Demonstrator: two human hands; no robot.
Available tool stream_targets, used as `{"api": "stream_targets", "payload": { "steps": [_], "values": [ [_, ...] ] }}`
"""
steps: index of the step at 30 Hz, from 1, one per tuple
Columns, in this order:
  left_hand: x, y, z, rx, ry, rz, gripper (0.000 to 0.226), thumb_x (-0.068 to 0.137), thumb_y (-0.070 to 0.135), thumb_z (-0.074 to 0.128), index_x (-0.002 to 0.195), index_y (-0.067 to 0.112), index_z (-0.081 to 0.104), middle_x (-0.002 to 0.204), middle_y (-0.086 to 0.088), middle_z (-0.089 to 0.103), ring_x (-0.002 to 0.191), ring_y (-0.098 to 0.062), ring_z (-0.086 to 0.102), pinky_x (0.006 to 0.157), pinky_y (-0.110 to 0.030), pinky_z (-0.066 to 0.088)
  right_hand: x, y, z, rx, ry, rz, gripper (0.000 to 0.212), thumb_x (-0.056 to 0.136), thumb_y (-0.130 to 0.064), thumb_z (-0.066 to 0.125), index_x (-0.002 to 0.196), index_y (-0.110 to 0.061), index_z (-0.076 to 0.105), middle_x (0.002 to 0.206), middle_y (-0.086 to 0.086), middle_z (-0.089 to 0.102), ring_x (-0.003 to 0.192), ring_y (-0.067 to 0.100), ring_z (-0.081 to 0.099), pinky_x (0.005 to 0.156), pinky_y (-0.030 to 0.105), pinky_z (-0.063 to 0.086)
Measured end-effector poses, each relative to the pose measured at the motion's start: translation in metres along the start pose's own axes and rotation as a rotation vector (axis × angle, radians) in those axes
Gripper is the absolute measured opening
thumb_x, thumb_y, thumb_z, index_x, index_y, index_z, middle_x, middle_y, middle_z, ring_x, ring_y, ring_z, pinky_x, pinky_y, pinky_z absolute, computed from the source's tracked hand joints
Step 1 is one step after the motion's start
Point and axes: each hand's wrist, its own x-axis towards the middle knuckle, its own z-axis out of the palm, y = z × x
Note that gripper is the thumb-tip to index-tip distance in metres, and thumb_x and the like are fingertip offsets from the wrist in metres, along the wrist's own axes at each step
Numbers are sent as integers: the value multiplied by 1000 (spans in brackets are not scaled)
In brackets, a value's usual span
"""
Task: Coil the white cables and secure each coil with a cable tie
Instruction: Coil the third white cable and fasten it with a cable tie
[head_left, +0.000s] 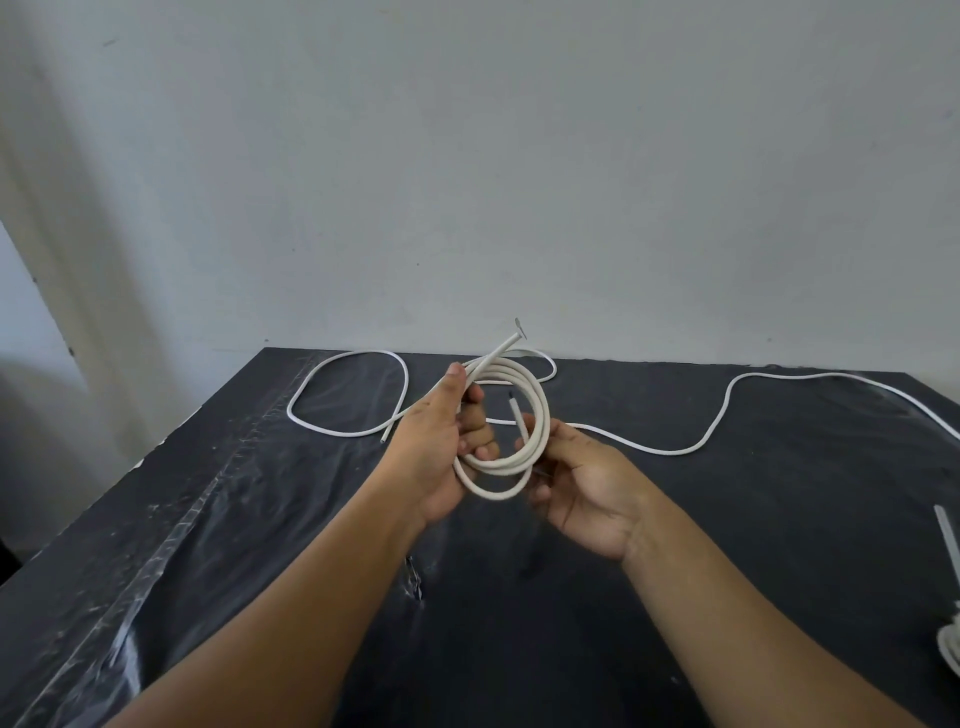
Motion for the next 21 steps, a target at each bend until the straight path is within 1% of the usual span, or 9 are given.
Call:
{"api": "stream_targets", "payload": {
  "steps": [3,6,9,11,12,14,17,19,21],
  "values": [
    [1,-2,1,25,24,11,37,99,40,40,77,11,48,51,4,21,39,-8,20,40,-22,33,-2,-1,0,110,-44,-22,18,89,-10,52,90,-10,70,75,4,64,64,13,59,56,25,53],
    [2,-4,1,48,40,40,36,100,39,40,77,11,48,51,4,22,40,-9,20,41,-23,35,-1,1,0,98,-15,-93,16,85,-17,60,96,-9,67,76,4,60,67,15,57,60,26,51],
    [2,-8,6,146,48,83,35,101,37,38,78,11,46,50,4,24,39,-9,21,44,-25,35,4,6,1,-10,96,-274,31,83,-11,68,113,-9,59,79,6,59,73,17,59,68,30,52],
    [0,-13,8,234,54,125,33,101,35,38,79,11,46,50,4,25,39,-9,24,47,-28,36,8,8,0,-160,223,-392,45,81,-5,71,121,-19,54,85,9,61,78,19,63,79,38,55],
    [0,-16,8,265,62,144,33,101,34,38,79,11,46,49,4,27,40,-10,25,49,-29,37,9,8,0,-263,285,-445,48,81,-5,72,120,-25,54,85,9,63,78,20,64,82,41,55],
    [1,-22,8,313,80,177,33,101,33,38,80,10,48,49,5,29,42,-10,27,53,-31,43,11,7,0,-426,369,-549,42,82,-7,72,113,-31,57,80,8,67,74,19,68,79,45,58],
    [1,-29,5,350,102,203,32,101,32,38,86,9,54,49,5,34,44,-11,34,64,-36,50,9,1,-2,-550,389,-653,28,85,-11,69,100,-32,61,80,5,69,70,18,70,73,48,58],
    [-1,-32,3,352,88,203,31,102,31,37,94,9,58,51,4,35,45,-11,38,72,-41,49,6,-3,-4,-629,378,-676,27,87,-13,67,104,-32,62,90,3,69,70,16,71,72,45,59],
    [-4,-35,-1,358,41,207,26,102,28,37,109,17,59,53,2,35,47,-11,42,77,-45,48,5,-6,-8,-687,364,-666,30,89,-15,66,114,-30,63,92,0,70,71,15,72,72,44,60]
  ]
}}
